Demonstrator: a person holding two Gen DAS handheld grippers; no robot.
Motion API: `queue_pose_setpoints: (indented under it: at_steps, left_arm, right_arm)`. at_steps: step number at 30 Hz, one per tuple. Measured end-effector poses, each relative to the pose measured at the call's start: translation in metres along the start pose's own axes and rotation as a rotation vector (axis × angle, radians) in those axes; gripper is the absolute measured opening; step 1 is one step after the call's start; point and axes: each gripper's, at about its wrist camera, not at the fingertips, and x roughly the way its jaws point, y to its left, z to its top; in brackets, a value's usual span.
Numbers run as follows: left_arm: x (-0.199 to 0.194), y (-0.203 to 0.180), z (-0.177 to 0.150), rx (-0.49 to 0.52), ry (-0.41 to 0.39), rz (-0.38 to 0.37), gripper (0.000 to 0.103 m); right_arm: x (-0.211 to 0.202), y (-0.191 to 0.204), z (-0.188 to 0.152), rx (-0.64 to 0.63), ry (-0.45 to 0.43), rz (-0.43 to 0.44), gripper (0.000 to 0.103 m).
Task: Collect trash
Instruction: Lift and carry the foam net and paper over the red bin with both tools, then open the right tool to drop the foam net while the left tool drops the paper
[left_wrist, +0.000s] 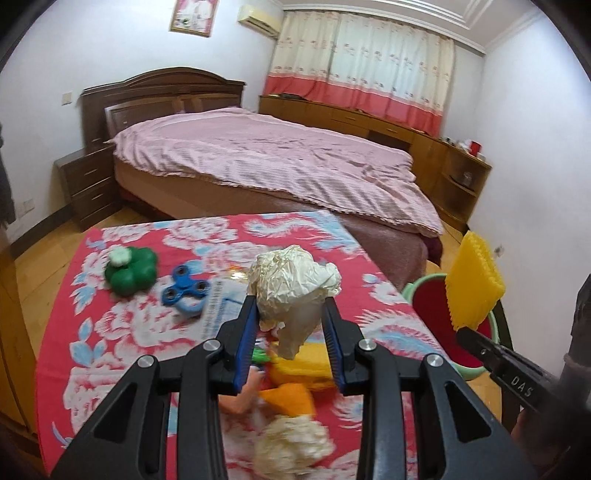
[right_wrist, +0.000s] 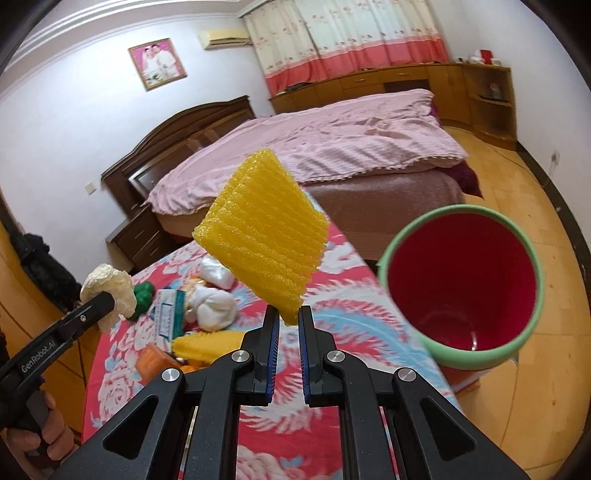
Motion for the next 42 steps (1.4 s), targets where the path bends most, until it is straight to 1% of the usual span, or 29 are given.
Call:
queue_pose_setpoints:
  at_steps: [5,9,13,17,22,29,37,40,41,42]
  left_arm:
    - [0.008,-0.035,0.006,0.041,0.017,-0.057,0.035]
    - [0.019,-0.065,0.009,0.086,0.033,-0.096,0.035]
    - [0.036,-0.093,0.009,0.120,0.061,-0.125,0.035]
    - [0.056,-0.117,0.009,0.148,0.091,-0.156,0.035]
    - [0.082,-0.143,0.002,0.162,0.136,-0.192,0.035]
    - [0.113,-0.165,-0.012,0.183,0.199,-0.218,0.035]
    - [0.141,-0.179,-0.020,0.191,0.242,-0.229,0.035]
    - [0.147,-0.185,-0.023,0.200,0.258,-0.237,0.035]
    - [0.150,-0.186,-0.024,0.203,0.263,-0.239,0.035]
    - [0.152,-0.187,-0.025,0.205,0.266,-0.241,0.035]
  right_arm:
    - [-0.009,-0.026,-0.001,0.036,-0.009,-0.031,0.010]
    - [-0.012,-0.048,-0.002,0.070,-0.001,-0.054,0.010]
    - [-0.011,-0.073,-0.005,0.117,0.011,-0.079,0.010]
    - [-0.010,-0.093,-0.007,0.136,0.012,-0.114,0.011]
    - [-0.002,-0.117,-0.010,0.180,0.035,-0.146,0.011]
    - [0.015,-0.142,-0.013,0.227,0.077,-0.159,0.012]
    - [0.023,-0.159,-0.010,0.253,0.074,-0.179,0.013]
    - [0.024,-0.166,-0.011,0.271,0.076,-0.183,0.016]
    - [0.025,-0.168,-0.011,0.276,0.078,-0.180,0.018]
    - [0.025,-0.169,-0.011,0.280,0.081,-0.183,0.023]
